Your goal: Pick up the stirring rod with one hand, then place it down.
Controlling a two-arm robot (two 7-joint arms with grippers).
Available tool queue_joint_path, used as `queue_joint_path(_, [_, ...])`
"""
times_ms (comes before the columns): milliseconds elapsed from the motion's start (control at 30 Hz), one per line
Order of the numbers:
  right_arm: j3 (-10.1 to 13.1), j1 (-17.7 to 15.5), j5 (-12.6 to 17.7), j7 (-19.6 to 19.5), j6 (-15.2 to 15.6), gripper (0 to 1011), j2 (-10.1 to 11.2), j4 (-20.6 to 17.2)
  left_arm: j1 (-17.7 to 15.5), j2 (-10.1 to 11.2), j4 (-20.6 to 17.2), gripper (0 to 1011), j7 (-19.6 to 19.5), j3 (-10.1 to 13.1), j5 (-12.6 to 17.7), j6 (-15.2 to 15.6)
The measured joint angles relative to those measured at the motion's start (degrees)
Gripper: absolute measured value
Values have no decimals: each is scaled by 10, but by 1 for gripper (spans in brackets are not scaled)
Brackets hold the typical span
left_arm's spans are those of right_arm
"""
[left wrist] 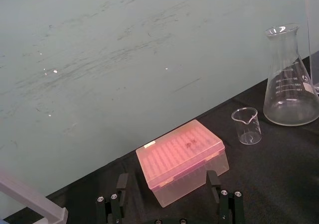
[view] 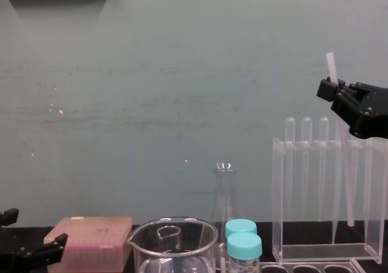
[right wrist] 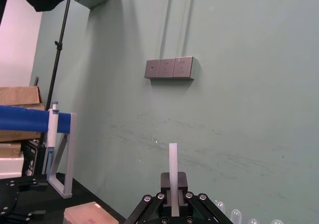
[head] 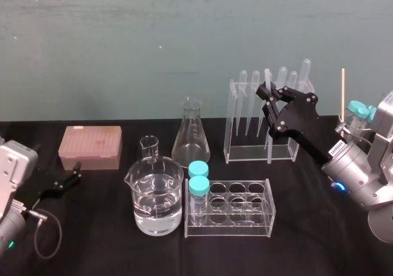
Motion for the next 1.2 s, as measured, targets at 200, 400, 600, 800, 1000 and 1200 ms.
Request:
queue_joint_path(200, [0,0,0,0,0,69,0,0,0,0,0,1000,0,0,0,0])
queue_joint_path(400, [0,0,0,0,0,69,0,0,0,0,0,1000,0,0,0,0])
queue_joint_path(600, [0,0,0,0,0,69,0,0,0,0,0,1000,0,0,0,0])
queue_joint_path(800, [0,0,0,0,0,69,0,0,0,0,0,1000,0,0,0,0])
queue_joint_path(1000, [0,0,0,0,0,69,0,0,0,0,0,1000,0,0,0,0])
queue_joint_path(1200, [0,0,0,0,0,69,0,0,0,0,0,1000,0,0,0,0])
